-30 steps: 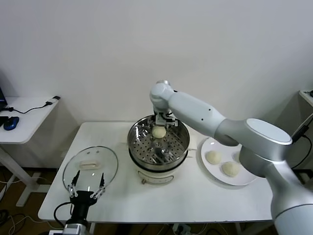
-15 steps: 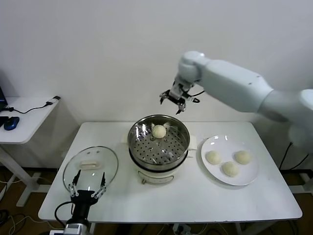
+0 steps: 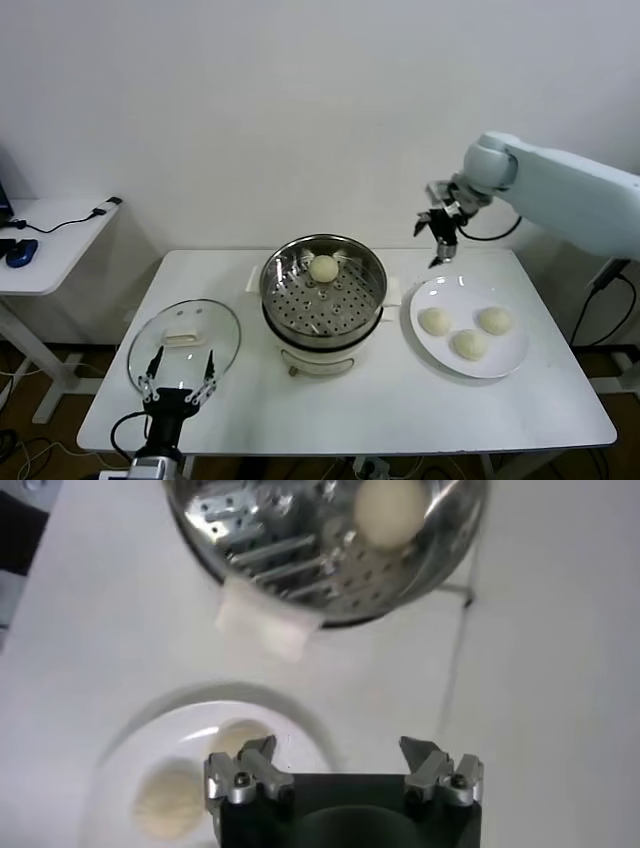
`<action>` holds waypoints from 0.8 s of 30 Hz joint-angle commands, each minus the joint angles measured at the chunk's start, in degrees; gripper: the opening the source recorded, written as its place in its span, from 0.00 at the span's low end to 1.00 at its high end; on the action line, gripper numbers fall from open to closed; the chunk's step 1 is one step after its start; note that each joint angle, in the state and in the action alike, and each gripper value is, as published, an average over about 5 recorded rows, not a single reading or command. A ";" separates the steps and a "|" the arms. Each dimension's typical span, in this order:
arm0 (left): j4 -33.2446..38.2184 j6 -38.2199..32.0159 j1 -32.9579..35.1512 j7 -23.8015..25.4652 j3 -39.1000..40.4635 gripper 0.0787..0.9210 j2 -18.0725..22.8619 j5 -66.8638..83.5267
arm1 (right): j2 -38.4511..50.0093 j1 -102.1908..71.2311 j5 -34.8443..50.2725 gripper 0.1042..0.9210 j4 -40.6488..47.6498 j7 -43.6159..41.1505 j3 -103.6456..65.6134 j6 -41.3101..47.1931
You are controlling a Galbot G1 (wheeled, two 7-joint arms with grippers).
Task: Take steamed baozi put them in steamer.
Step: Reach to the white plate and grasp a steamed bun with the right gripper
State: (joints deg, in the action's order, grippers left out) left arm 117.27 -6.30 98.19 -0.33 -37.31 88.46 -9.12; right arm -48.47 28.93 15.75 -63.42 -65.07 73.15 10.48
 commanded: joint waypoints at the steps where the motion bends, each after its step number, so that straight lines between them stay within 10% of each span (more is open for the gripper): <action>1: -0.11 0.48 0.37 -0.04 -0.20 0.88 -0.06 1.12 | 3.05 -13.37 -6.18 0.88 3.31 -1.34 -7.25 4.33; 24: -0.90 0.04 1.62 -0.31 -0.41 0.88 0.22 0.40 | -7.97 -25.81 -20.99 0.88 20.08 -1.02 -21.64 -1.07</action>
State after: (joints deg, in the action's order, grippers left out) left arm 116.41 -6.32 99.69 -0.65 -37.75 88.65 -8.71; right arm -54.64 6.69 -1.12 -47.95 -66.00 55.68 10.05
